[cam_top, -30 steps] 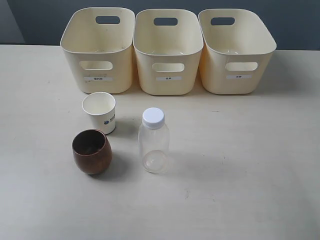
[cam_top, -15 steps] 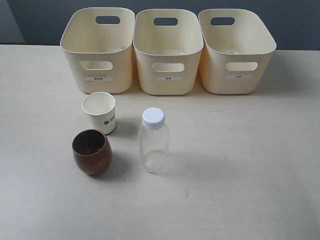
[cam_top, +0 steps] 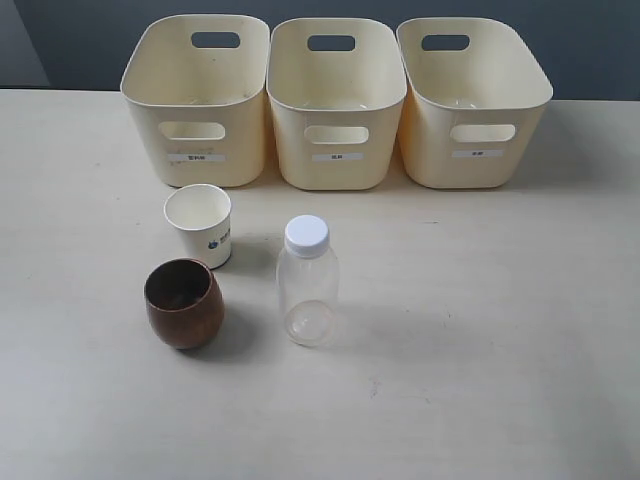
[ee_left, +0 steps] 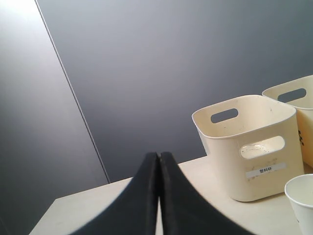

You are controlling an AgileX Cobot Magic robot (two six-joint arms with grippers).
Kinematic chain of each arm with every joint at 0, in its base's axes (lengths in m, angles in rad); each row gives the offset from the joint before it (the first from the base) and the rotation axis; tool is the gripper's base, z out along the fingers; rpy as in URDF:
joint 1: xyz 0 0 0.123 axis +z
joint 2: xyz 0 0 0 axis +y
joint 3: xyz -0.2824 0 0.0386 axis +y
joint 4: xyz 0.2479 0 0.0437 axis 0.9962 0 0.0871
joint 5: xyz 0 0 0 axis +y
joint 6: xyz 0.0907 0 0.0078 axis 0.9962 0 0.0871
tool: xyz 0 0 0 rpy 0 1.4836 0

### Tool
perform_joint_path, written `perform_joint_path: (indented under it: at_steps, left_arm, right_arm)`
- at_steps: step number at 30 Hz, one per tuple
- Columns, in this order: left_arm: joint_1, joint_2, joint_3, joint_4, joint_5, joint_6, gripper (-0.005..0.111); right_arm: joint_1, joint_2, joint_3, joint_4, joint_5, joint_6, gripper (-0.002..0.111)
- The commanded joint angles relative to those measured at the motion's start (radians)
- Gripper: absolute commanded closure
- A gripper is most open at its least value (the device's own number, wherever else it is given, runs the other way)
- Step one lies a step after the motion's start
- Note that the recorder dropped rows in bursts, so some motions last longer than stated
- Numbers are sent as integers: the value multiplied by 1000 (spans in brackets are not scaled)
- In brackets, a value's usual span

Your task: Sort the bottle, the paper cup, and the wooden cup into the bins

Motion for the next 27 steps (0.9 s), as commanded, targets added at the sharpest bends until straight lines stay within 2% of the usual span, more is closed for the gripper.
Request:
perform_joint_path:
  at_steps: [1,11,13,16,22,24,27]
  left_arm:
    - [-1,-2,2,0,-5,-2,107]
    - [-1,-2,2,0,-5,-2,107]
    - [-1,-2,2,0,-5,-2,107]
    - [-1,-2,2,0,-5,-2,107]
    - [-1,-2,2,0,-5,-2,107]
    - [-1,-2,2,0,-5,-2,107]
    - [-1,-2,2,0,-5,-2,107]
  right_arm:
    - [-4,-6,4,30,-59,-2,109]
    - [-4,-6,4,165,-176,-2,109]
    - [-4,-6,4,132,-189,-4,109]
    - [-4,-6,2,-112,-165,-6,109]
    - [-4,9,-187,-119,-172,48,109]
    - [-4,90,-277,-134,-232,48,109]
    - [-3,235,-422,-237,-227,102,109]
